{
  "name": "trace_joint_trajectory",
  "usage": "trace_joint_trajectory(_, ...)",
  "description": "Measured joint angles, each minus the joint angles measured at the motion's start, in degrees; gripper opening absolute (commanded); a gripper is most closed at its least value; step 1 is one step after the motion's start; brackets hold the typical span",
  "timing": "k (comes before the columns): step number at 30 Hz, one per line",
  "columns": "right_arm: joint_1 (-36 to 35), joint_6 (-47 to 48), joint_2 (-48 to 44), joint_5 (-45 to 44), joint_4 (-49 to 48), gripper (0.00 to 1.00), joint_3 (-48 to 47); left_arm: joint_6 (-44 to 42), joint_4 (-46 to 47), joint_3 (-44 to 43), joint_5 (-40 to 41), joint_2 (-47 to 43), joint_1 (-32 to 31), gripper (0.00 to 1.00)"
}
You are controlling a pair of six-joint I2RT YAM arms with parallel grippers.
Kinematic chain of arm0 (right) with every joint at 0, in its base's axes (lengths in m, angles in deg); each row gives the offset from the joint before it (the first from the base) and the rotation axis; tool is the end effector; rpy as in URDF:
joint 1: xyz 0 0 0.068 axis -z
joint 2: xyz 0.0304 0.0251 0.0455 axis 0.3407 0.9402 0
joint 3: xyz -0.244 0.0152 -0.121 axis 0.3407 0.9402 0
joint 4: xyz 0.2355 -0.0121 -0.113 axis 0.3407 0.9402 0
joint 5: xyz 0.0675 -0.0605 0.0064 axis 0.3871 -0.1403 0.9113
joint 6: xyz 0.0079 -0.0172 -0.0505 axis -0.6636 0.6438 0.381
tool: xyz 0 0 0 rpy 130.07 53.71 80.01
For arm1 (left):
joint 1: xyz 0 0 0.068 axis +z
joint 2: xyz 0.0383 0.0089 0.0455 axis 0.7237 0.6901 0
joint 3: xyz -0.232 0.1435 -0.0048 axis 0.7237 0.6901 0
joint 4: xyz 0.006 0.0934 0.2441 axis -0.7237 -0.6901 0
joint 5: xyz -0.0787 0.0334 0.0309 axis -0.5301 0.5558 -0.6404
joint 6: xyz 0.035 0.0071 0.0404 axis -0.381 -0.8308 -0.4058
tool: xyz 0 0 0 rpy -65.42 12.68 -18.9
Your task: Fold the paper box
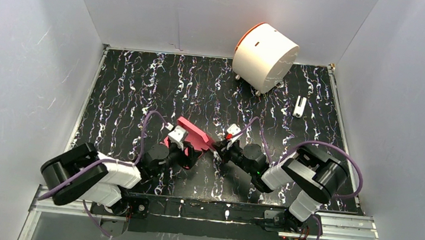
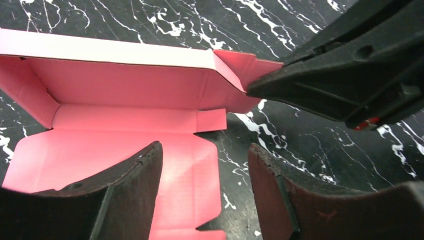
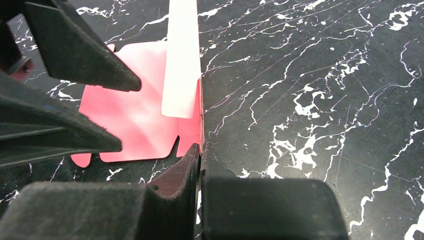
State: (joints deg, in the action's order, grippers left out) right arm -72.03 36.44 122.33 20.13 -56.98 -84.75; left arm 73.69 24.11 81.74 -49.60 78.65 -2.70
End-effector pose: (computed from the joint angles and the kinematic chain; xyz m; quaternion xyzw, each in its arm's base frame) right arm 0.1620 0.2061 0.1398 -0.2969 0.6743 0.2984 0.6067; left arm 0.1438 -0.1580 0.1504 0.1686 0.7261 -0.3070 0.5917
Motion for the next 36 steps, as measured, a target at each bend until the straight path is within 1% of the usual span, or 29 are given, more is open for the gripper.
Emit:
trace_joint_trajectory(2, 0.0, 0.3, -0.2, 0.0, 0.3, 0.09, 0.0, 0.3, -1.8, 0.8, 1.0, -2.7, -0.9, 0.63)
trace_joint_trajectory(7, 0.1, 1.3, -0.9, -0.2, 1.1, 0.09, 0.0, 0.7, -10.0, -0.2, 4.4, -12.1, -1.4, 0.65)
trace_joint_trajectory(9, 0.3, 1.3, -0.9, -0.2, 1.1, 0.09, 0.0, 0.4, -11.3, -1.5, 5.2, -12.5, -1.4, 0.65)
trace_joint_trajectory(11, 0.4, 1.3, -0.9, -0.2, 1.1, 0.09, 0.0, 0.2, -11.6, -2.3, 5.7, -10.6, -1.4, 0.65)
trace_joint_trajectory(14, 0.4, 1.3, -0.9, -0.1, 1.1, 0.09, 0.0, -0.3, -10.1, -2.6, 6.8, -4.9, -1.9, 0.67)
trace_joint_trajectory(18, 0.4, 1.2, -0.9, 0.3, 1.1, 0.09, 0.0, -2.4, -8.2, -3.2, 9.2, 2.8, -4.3, 0.69)
trace_joint_trajectory(20, 0.4, 1.1, -0.8, 0.6, 1.1, 0.09, 0.0, -4.2, -5.9, -4.2, 10.9, 6.3, -5.9, 0.69)
trace_joint_trajectory(28, 0.4, 1.0, -0.7, 1.2, 1.0, 0.1, 0.0, -8.1, 1.3, -8.5, 16.1, 15.1, -8.9, 0.7)
trace_joint_trajectory(33, 0.4, 1.0, -0.6, 1.3, 0.9, 0.1, 0.0, -9.7, 3.5, -10.3, 19.2, 18.9, -9.3, 0.65)
trace_joint_trajectory(36, 0.6, 1.0, -0.6, 1.3, 0.9, 0.1, 0.0, -10.3, 4.3, -10.4, 20.5, 19.6, -9.3, 0.59)
